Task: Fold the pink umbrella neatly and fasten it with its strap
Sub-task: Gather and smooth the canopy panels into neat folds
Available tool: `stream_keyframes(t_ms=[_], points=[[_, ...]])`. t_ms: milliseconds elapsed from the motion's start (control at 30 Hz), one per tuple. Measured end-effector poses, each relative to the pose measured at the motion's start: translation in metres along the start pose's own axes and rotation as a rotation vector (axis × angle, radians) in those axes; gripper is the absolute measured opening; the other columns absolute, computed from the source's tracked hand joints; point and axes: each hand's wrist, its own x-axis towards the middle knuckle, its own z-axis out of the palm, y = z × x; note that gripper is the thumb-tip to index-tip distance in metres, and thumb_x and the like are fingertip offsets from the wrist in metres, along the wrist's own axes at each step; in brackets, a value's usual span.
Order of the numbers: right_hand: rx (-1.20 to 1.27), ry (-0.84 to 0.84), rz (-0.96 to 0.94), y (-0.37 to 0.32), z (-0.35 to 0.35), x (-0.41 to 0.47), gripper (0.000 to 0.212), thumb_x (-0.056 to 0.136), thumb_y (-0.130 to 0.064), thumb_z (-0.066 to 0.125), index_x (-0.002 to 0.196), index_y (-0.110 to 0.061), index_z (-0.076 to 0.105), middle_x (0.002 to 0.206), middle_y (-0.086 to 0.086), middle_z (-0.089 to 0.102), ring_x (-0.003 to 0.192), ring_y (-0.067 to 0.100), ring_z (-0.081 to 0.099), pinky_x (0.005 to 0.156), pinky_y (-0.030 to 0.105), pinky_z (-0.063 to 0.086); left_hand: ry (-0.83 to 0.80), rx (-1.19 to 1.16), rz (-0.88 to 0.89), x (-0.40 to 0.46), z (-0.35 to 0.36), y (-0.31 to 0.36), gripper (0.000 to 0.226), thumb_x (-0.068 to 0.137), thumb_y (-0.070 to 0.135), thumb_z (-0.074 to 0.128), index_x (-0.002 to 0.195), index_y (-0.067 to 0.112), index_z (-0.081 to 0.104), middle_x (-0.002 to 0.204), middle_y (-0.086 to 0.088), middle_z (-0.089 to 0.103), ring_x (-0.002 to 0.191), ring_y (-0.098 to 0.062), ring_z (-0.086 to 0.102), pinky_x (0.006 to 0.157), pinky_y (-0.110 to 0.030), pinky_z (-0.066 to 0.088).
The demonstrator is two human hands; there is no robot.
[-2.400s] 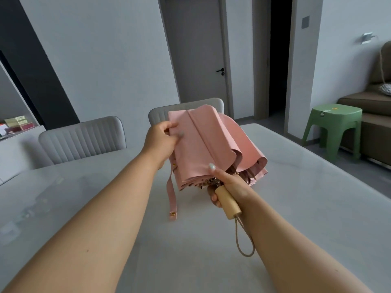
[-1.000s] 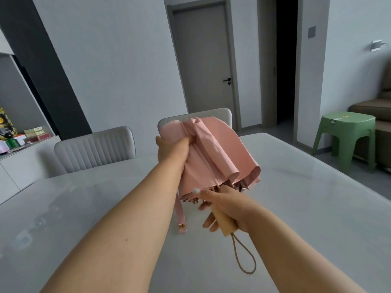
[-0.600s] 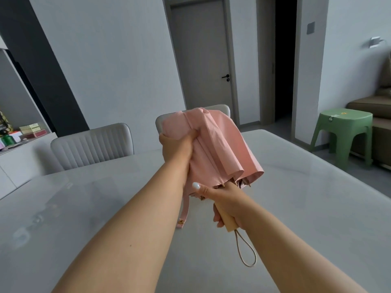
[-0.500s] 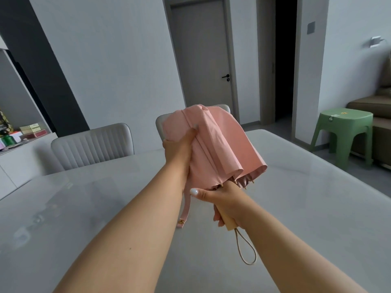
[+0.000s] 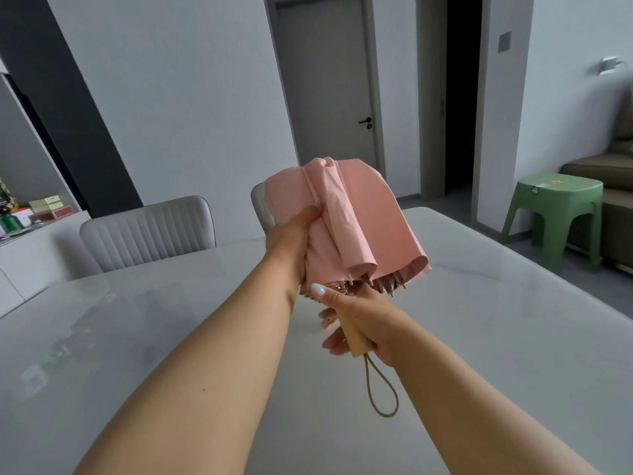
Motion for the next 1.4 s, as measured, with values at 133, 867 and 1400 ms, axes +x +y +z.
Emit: stream_keyframes(t_ms=[133, 867, 1400], points=[[-0.1, 0.049, 0.014, 0.002, 0.001, 0.003, 0.056, 0.072, -0.059, 0.071, 0.088, -0.008, 0.055, 0.068, 0.009, 0.059, 0.038, 0.015, 0.05, 0.042, 0.023, 0.038, 0.106, -0.014, 0.048, 0.005, -0.005, 0.007, 0.087, 0.05, 0.051, 0.081, 0.123, 0.01, 0.058, 0.107, -0.011, 0.07, 0.087, -0.033, 0.068, 0.082, -0.045, 0.058], [0.079, 0.072, 0.04, 0.014, -0.009, 0.007, 0.043, 0.082, -0.034, 0.072, 0.104, 0.002, 0.063, 0.103, 0.032, 0.062, 0.042, 0.019, 0.051, 0.044, 0.027, 0.046, 0.082, -0.004, 0.027, -0.005, 0.003, -0.033, 0.078, 0.065, 0.055, 0.08, 0.122, 0.009, 0.056, 0.11, -0.01, 0.067, 0.091, -0.028, 0.066, 0.07, -0.034, 0.055], [0.042, 0.169, 0.029, 0.011, -0.009, 0.008, 0.028, 0.088, -0.023, 0.068, 0.103, 0.0, 0.059, 0.054, 0.013, 0.052, 0.039, 0.018, 0.048, 0.041, 0.027, 0.045, 0.312, 0.474, 0.473, 0.031, -0.037, 0.033, 0.06, 0.091, 0.048, 0.056, 0.141, 0.018, 0.043, 0.142, -0.01, 0.045, 0.127, -0.028, 0.048, 0.105, -0.041, 0.042]])
